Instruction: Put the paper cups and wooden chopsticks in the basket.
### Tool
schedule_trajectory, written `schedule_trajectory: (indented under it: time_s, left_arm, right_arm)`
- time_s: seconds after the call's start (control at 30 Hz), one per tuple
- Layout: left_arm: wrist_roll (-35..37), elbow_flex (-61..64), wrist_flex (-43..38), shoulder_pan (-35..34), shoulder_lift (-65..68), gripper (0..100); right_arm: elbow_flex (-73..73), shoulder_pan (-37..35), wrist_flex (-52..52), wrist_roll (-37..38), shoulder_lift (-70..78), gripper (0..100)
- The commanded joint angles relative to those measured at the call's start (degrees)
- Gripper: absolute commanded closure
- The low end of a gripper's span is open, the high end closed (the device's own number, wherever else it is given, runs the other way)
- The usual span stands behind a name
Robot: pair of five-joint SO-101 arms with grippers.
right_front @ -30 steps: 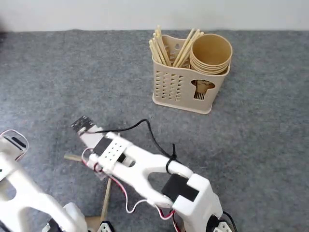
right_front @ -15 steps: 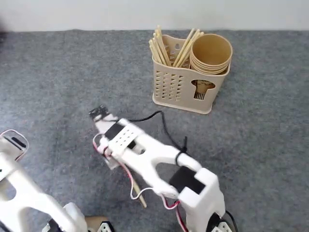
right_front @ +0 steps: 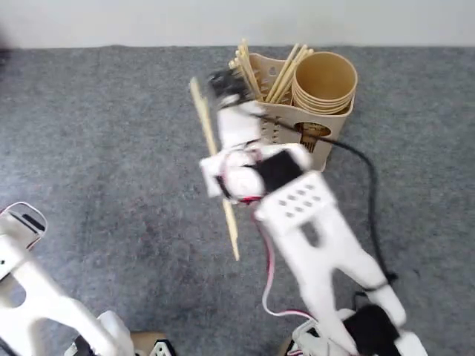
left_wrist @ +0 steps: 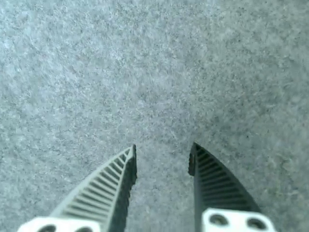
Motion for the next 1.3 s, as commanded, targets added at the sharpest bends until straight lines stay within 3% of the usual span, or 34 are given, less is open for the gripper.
schedule_trajectory:
  time_s: [0.0,0.2,0.37,0.7,1.03,1.2,1.27]
  left_arm:
    - [-0.4,-0.5,-0.1,-0.2,-0.8,83]
    - [-0.4,-0.7,-0.1,-0.4,-1.0,83]
    - [-0.4,-0.7,-0.2,-0.4,-0.8,83]
    - [-0.4,-0.4,-2.5,-0.4,-0.7,83]
    - [-0.4,-0.4,-2.5,-0.1,-0.7,83]
    - [-0.4,-0.3,-2.5,-0.3,-0.7,83]
    - [-0.4,-0.3,-2.5,-0.3,-0.7,83]
  right_arm:
    - [-7.0,4.5,-3.3,0.4,-6.6,99.1]
    - [-19.6,11.7,-10.2,0.5,-8.3,99.1]
    - [-20.2,17.3,-22.5,0.5,-6.7,99.1]
    - [-1.5,19.5,-55.3,1.1,-3.2,99.1]
    - [22.2,19.2,-83.6,13.8,2.9,99.1]
    - [25.3,19.3,-86.5,15.1,7.9,97.6]
    - [25.0,19.2,-83.6,15.8,8.7,91.3]
